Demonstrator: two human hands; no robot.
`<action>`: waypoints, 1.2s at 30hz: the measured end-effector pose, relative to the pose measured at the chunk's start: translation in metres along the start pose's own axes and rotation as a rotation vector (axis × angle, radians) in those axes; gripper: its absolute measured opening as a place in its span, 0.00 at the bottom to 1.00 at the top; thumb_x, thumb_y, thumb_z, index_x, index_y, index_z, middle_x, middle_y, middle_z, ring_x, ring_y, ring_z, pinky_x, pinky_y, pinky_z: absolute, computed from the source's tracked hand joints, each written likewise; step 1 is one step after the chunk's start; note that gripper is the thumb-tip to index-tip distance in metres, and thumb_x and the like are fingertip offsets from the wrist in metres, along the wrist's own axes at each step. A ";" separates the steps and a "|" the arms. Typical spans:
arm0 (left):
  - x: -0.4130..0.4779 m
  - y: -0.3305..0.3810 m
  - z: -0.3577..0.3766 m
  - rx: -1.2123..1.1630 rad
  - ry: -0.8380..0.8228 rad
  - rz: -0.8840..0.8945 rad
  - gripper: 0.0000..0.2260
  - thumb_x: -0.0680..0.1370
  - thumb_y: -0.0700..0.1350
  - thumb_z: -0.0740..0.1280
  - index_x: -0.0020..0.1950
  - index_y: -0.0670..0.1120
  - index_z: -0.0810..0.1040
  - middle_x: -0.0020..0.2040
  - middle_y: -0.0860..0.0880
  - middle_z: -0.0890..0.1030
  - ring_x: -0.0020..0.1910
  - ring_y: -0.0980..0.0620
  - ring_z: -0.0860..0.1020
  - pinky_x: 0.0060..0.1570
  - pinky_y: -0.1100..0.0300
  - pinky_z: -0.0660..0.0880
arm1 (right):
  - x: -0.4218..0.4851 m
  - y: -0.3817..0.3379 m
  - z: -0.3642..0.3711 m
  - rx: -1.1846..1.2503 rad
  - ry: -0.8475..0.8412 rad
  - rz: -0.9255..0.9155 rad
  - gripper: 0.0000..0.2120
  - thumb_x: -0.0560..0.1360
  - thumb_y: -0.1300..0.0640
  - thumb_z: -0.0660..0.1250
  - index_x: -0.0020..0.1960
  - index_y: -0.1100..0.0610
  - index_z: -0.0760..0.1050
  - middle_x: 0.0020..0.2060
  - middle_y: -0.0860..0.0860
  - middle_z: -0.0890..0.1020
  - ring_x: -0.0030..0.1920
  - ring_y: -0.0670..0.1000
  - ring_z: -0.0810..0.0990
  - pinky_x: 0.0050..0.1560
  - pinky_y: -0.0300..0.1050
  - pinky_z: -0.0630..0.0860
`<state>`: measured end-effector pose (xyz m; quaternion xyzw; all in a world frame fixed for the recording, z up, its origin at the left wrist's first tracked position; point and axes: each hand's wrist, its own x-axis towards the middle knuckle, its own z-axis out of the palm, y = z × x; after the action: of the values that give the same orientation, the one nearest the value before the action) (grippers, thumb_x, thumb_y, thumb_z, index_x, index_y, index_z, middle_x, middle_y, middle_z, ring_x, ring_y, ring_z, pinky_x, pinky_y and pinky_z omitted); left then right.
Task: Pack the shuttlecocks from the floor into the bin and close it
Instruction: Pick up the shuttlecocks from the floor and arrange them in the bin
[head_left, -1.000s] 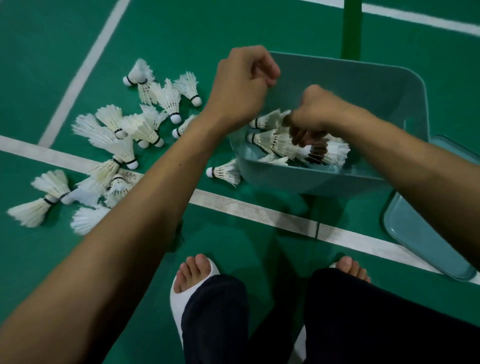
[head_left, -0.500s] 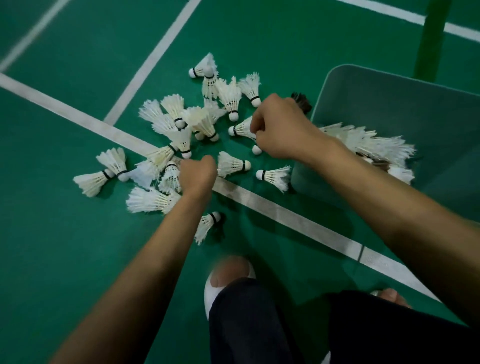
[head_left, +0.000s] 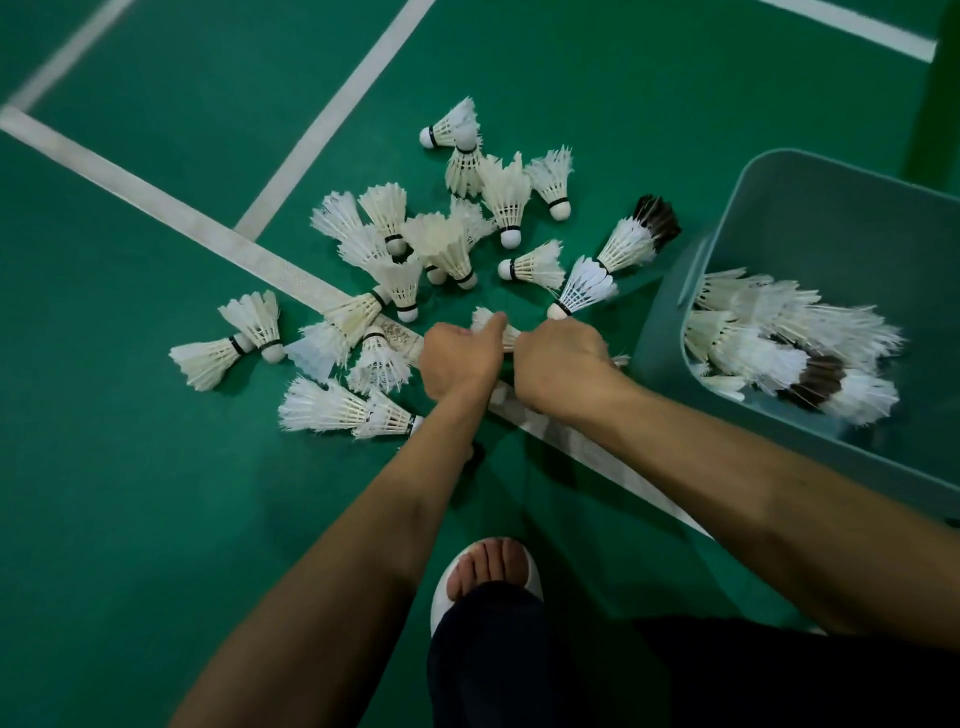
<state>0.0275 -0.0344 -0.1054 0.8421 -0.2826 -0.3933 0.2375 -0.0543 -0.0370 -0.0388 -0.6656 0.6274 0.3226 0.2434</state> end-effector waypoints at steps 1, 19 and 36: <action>0.001 0.001 -0.002 -0.094 0.078 -0.008 0.17 0.69 0.57 0.74 0.42 0.44 0.77 0.38 0.50 0.79 0.39 0.47 0.78 0.36 0.57 0.68 | 0.001 0.001 0.004 0.002 -0.020 0.007 0.21 0.79 0.60 0.61 0.71 0.62 0.72 0.69 0.63 0.74 0.68 0.69 0.74 0.61 0.66 0.78; 0.025 0.040 -0.017 0.236 0.362 0.560 0.13 0.77 0.57 0.64 0.42 0.49 0.77 0.42 0.49 0.81 0.38 0.49 0.77 0.37 0.57 0.69 | -0.022 0.016 0.000 0.095 0.346 -0.096 0.14 0.78 0.63 0.65 0.63 0.58 0.76 0.59 0.57 0.80 0.61 0.60 0.79 0.47 0.47 0.67; -0.120 0.150 -0.005 -0.132 0.163 0.935 0.22 0.71 0.67 0.69 0.38 0.47 0.76 0.33 0.56 0.76 0.31 0.58 0.70 0.33 0.61 0.66 | -0.159 0.191 -0.086 0.883 0.717 -0.038 0.10 0.70 0.53 0.78 0.50 0.53 0.85 0.49 0.55 0.85 0.45 0.54 0.85 0.48 0.53 0.85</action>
<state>-0.0754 -0.0631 0.0544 0.6360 -0.5859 -0.1943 0.4631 -0.2341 -0.0103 0.1515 -0.5796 0.7341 -0.2208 0.2762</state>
